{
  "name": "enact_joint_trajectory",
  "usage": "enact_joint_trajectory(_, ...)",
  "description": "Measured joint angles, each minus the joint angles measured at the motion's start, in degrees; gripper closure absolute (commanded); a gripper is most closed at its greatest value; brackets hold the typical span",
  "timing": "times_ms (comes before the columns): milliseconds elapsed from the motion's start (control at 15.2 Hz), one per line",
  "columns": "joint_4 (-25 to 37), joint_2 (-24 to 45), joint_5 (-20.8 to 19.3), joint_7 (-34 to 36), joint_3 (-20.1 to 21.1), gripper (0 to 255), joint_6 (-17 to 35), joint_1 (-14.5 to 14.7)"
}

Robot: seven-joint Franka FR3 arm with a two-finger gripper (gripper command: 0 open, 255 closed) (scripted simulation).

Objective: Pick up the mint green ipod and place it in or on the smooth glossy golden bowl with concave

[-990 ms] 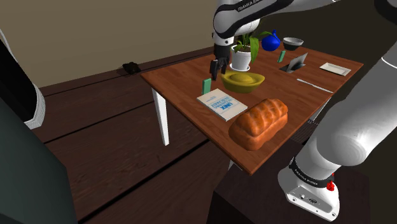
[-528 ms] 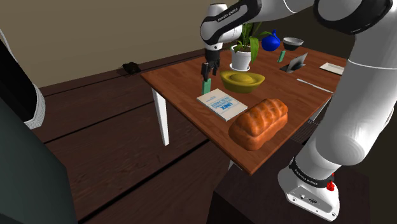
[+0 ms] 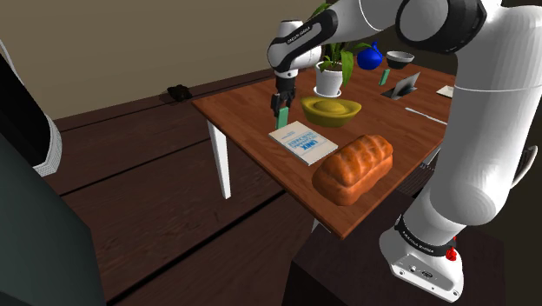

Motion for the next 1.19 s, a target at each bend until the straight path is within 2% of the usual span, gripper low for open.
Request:
enact_joint_trajectory(528,-0.4,1.23,0.28,-0.16,0.12,0,1.64,-0.06)
enact_joint_trajectory(594,-0.4,1.23,0.28,-0.16,0.12,255,1.64,-0.06)
enact_joint_trajectory(1188,-0.39,1.23,0.27,-0.15,0.12,255,1.63,-0.06)
